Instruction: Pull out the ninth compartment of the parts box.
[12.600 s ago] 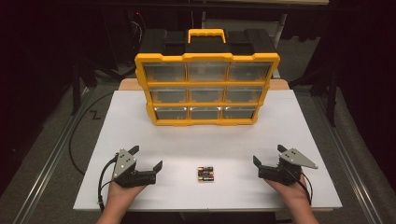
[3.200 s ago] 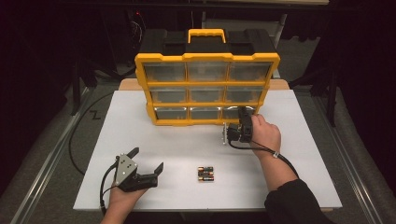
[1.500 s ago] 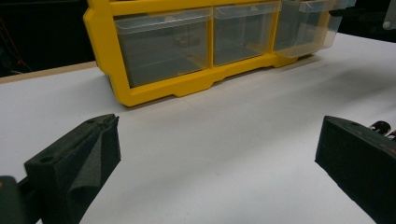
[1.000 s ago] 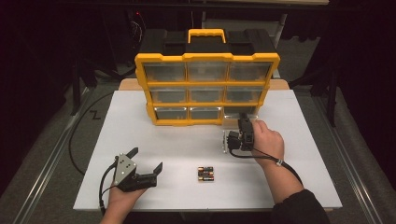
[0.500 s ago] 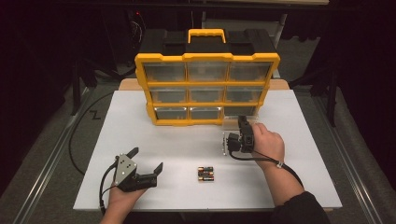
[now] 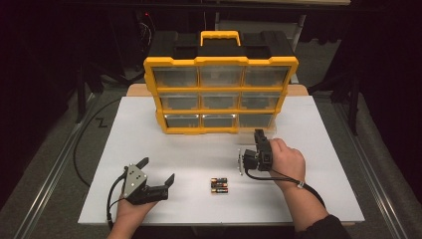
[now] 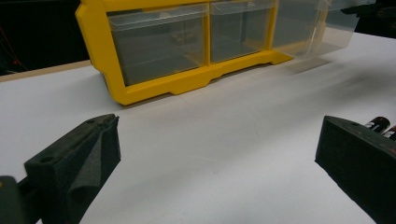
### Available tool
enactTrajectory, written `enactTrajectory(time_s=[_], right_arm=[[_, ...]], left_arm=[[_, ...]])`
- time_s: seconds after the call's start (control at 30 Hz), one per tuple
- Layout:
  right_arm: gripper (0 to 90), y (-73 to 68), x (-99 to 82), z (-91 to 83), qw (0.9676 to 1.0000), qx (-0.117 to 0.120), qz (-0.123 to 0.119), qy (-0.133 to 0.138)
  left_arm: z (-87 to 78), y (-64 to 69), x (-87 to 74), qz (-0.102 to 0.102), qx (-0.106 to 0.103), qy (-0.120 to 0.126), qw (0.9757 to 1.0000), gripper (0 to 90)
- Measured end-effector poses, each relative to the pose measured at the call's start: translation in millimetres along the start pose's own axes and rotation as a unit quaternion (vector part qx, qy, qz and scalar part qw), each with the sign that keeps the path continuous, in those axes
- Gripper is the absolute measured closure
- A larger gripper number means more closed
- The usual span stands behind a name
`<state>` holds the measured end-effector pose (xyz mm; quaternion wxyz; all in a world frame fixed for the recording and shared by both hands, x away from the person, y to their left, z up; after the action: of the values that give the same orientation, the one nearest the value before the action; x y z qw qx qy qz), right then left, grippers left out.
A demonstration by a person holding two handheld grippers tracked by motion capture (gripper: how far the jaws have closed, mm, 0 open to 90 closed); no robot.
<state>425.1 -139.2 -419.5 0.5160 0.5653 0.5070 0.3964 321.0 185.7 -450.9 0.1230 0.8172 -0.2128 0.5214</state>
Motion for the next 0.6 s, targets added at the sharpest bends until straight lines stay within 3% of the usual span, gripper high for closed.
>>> enactTrajectory(time_s=[0.6], right_arm=[[78.4, -4.2, -4.7, -18.6, 1.0000, -0.007, 0.000, 0.005]], left_arm=[[0.5, 1.0, 0.3, 0.001, -0.002, 0.000, 1.0000, 0.6]])
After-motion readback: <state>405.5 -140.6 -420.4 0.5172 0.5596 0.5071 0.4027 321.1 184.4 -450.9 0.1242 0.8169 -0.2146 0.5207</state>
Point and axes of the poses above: each handheld gripper's, and its own axes: z roughly forward along the jaws, x roughly out of its top, y roughly to its right, the point moved 4 cm from there along z, roughly forward along the jaws, and after that the axes turned 10 degrees about -y, right-handed, at the moved point
